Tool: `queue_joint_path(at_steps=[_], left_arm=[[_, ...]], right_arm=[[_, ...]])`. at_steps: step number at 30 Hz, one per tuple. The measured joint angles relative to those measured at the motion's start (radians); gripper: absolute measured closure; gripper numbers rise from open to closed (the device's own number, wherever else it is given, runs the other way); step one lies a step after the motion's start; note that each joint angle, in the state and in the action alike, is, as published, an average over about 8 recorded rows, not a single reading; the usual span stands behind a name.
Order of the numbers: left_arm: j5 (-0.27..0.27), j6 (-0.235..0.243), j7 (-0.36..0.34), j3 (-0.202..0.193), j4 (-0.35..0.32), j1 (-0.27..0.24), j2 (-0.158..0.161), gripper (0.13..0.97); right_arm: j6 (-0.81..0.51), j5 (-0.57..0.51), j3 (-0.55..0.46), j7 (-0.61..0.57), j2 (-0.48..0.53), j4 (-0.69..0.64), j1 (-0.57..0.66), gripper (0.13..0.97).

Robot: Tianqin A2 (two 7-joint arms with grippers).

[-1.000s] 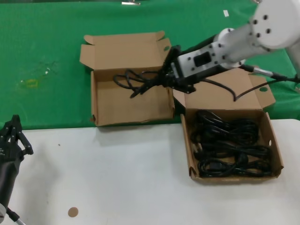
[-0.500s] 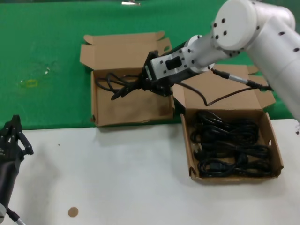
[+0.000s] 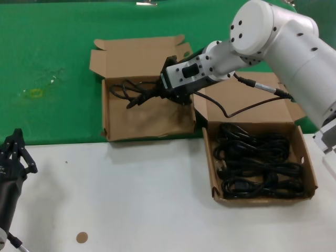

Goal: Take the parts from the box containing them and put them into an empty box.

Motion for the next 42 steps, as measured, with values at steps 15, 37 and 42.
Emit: queue_joint_path(at_steps=[15,37,42], left_arm=[[0.000,0.000,0.000,0.000,0.000,0.000,0.000,0.953],[0.000,0.000,0.000,0.000,0.000,0.000,0.000,0.949],[0.000,0.000,0.000,0.000,0.000,0.000,0.000,0.942]], right_arm=[[0.062,-0.006,-0.016,-0.074,-0.038,-0.110,0.027,0.817],[-0.014,-0.011,-0.005,0.112,0.072,0.215,-0.064,0.453],[-0.011,-0.006,-0.001,0.117,0.075,0.228,-0.073,0.359]])
